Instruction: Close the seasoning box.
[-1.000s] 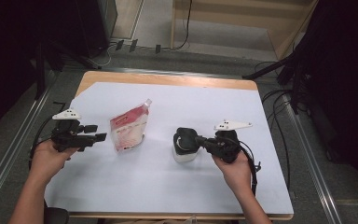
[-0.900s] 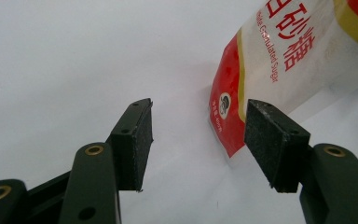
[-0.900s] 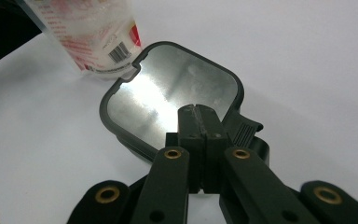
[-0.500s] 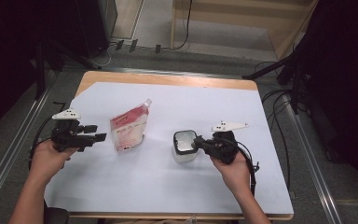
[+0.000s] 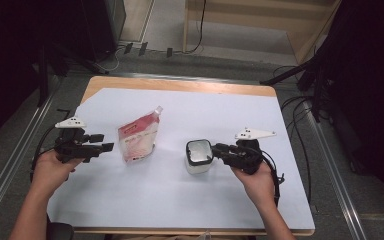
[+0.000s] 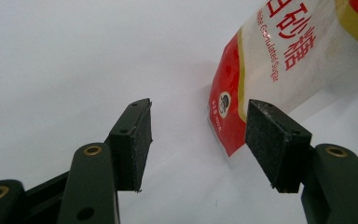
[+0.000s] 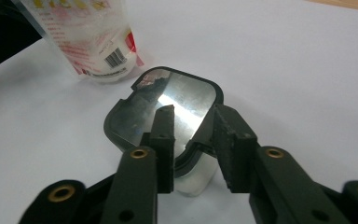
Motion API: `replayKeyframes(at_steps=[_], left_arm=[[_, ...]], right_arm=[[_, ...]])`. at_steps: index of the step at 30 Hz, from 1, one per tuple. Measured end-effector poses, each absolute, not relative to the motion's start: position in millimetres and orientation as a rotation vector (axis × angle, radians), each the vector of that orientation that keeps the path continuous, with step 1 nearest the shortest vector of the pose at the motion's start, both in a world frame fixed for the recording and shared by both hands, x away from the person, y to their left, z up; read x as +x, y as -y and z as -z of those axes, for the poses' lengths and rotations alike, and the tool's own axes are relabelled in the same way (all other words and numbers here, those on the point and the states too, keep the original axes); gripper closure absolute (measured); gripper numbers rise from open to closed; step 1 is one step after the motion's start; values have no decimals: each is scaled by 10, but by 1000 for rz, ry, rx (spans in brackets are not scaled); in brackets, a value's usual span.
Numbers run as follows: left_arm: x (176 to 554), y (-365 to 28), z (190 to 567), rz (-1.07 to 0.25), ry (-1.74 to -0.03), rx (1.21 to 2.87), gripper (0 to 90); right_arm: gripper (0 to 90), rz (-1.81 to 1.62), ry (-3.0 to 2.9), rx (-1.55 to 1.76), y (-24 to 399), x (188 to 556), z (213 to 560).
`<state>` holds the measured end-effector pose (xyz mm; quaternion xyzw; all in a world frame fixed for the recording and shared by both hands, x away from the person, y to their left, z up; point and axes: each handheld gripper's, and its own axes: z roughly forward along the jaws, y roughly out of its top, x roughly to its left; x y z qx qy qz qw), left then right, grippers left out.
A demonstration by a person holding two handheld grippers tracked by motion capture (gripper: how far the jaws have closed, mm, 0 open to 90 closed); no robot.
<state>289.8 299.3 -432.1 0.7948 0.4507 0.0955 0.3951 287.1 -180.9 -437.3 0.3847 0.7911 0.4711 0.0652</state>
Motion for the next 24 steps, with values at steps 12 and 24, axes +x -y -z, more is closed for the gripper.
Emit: replayKeyframes(at_steps=[12,24], left_arm=[[2901,-2984,4321,-232,-1136,2019,417],[2895,-2970,4323,-230,-1140,2007,407]], right_arm=[[544,-1409,-2308,1176,2084,2898,4386],[450,-1397,-2216,1190,2298,2942,4484]])
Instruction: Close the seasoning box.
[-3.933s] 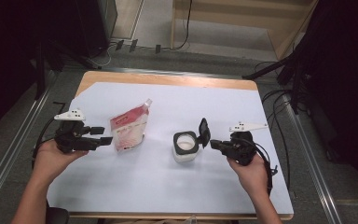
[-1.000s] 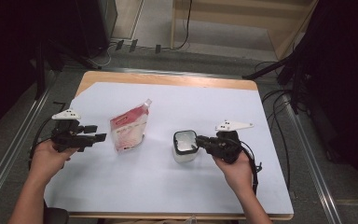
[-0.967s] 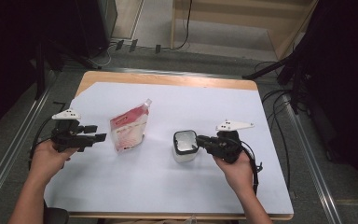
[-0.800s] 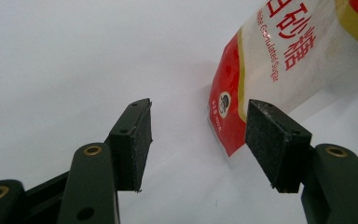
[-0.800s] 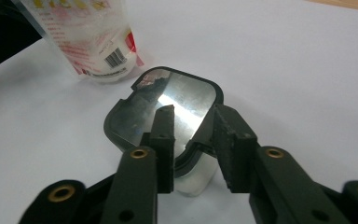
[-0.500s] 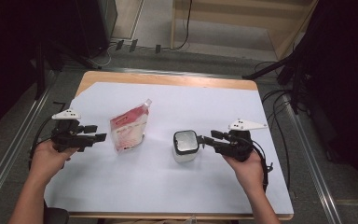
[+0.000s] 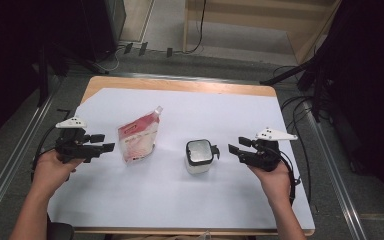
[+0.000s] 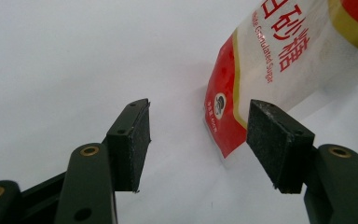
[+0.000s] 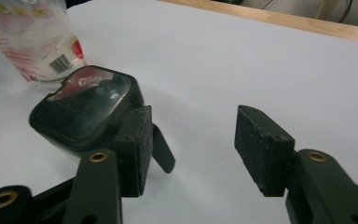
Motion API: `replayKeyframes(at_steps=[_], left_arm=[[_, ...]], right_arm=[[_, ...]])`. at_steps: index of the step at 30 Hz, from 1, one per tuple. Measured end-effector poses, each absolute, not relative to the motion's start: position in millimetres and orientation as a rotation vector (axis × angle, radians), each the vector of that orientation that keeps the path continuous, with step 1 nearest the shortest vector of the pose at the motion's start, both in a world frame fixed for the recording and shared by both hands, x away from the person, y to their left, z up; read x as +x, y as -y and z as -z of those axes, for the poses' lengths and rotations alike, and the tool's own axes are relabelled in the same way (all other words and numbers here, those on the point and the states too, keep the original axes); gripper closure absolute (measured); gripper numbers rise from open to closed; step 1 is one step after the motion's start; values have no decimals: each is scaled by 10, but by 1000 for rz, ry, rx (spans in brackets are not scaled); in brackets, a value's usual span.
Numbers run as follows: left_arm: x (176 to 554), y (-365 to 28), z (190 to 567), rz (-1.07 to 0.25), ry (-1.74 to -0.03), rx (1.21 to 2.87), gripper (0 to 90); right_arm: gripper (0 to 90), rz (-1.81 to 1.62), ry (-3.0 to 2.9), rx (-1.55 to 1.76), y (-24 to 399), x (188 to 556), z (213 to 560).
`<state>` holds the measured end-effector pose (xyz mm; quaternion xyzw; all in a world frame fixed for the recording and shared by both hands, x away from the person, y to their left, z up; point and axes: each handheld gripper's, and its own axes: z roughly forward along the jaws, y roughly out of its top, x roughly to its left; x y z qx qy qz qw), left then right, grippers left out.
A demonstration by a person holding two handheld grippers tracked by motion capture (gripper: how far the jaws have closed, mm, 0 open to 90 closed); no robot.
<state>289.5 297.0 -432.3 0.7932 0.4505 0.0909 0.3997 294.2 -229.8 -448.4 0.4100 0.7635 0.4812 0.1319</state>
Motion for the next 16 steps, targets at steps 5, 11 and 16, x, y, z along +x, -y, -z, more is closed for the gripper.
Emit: replayKeyframes(at_steps=[5,11,16], left_arm=[[2896,-2962,4324,-227,-1136,2013,403],[2897,-2969,4329,-223,-1138,2008,401],[2901,-2964,4336,-218,-1136,2000,372]], right_arm=[[395,-1389,-2204,1215,2375,2985,4577],[350,-1339,-2188,1292,2416,3041,4668],[321,-1315,-2177,1294,2438,3053,4697]])
